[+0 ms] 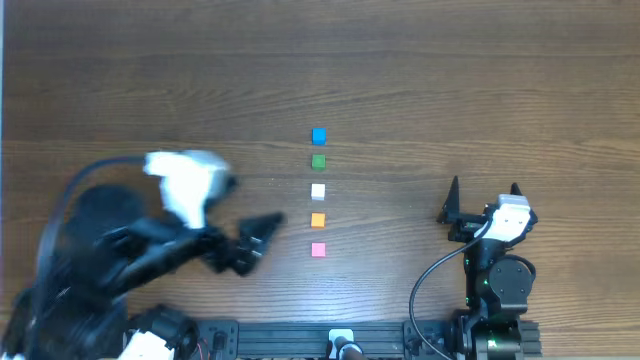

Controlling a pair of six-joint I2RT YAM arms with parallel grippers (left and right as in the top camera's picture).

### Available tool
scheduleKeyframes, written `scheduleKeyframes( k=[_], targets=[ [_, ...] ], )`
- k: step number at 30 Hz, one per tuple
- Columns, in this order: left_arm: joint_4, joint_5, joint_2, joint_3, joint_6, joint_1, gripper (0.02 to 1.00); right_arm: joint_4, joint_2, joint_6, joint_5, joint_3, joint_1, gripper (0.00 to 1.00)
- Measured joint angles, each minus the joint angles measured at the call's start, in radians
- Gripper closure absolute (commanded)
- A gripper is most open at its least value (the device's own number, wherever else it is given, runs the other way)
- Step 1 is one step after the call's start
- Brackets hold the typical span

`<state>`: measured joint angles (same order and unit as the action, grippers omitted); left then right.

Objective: Stack Cubes

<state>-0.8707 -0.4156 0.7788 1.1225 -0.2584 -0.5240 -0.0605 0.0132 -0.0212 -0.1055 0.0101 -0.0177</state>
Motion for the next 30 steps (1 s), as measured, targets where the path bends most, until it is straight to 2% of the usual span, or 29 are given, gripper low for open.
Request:
scheduleKeyframes(
  k=[6,9,15,20,25,30],
  targets=[
    [0.012,-0.003,0.274,0.064,-0.024,-0.18,0.02,0.0,0.0,-0.001,0.0,0.0,0.0,0.007],
    [-0.035,0.03,0.386,0.067,-0.091,-0.209,0.018,0.0,0.0,-0.001,0.0,0.0,0.0,0.007],
    [-0.122,0.175,0.542,0.067,-0.279,-0.251,0.018,0.0,0.0,-0.001,0.0,0.0,0.0,0.007],
    [-0.192,0.249,0.625,0.067,-0.409,-0.285,0.018,0.0,0.0,-0.002,0.0,0.0,0.0,0.009],
    [-0.207,0.279,0.708,0.064,-0.519,-0.321,0.02,0.0,0.0,-0.001,0.0,0.0,0.0,0.009],
    [-0.096,0.286,0.769,-0.003,-0.614,-0.359,0.018,0.0,0.0,0.0,0.0,0.0,0.0,0.007]
  ],
)
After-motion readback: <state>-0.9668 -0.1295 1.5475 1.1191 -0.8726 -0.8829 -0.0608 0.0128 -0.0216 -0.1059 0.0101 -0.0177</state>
